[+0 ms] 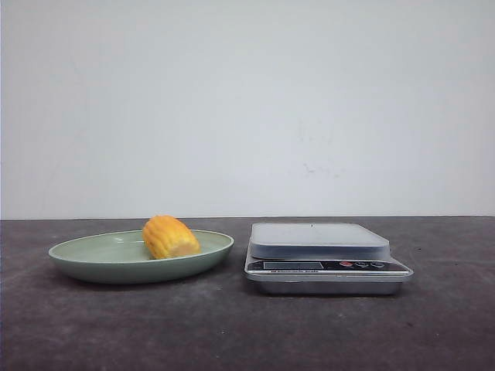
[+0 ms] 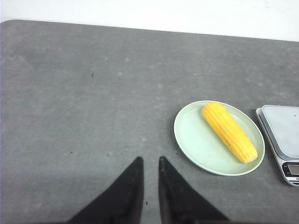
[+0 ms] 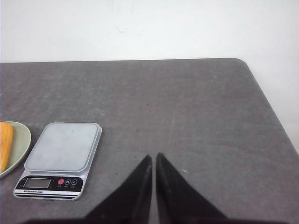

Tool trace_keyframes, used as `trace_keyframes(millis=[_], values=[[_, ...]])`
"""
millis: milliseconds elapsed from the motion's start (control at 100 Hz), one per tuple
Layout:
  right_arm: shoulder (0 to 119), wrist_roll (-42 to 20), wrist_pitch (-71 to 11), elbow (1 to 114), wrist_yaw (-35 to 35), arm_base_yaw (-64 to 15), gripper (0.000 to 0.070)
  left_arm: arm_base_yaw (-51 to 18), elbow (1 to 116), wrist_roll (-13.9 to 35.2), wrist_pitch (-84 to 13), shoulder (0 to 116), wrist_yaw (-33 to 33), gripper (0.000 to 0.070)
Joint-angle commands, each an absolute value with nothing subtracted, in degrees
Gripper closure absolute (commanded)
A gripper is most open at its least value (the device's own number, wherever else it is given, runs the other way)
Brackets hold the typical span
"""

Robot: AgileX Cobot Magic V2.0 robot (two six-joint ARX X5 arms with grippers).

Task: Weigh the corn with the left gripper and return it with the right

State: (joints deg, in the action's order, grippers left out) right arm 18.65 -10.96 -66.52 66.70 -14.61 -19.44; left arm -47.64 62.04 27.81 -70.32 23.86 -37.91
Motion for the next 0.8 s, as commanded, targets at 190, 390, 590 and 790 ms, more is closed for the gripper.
trace_keyframes(millis=[190,390,590,790], values=[[18.83,-11.57,-65.84,67.46,-14.66,-19.59,0.0691,-44.16,62.50,27.07,-69.47,23.11,-37.93,0.0681],[18.83,-11.57,-65.84,67.46,-14.66,-19.59,0.0691,-25.12,57.95,24.91,-64.27,20.73,-38.74,0.0681],[18.83,-11.57,-65.84,67.46,-14.66,-19.59,0.0692,-7.99,42.37,16.91,-43.20,11.16,-25.19,0.0681],[18.83,-11.55,-65.84,67.48,-14.68,-19.59,0.0692,-1.83,22.17,8.97,-19.68,5.10,-8.16,0.0681]])
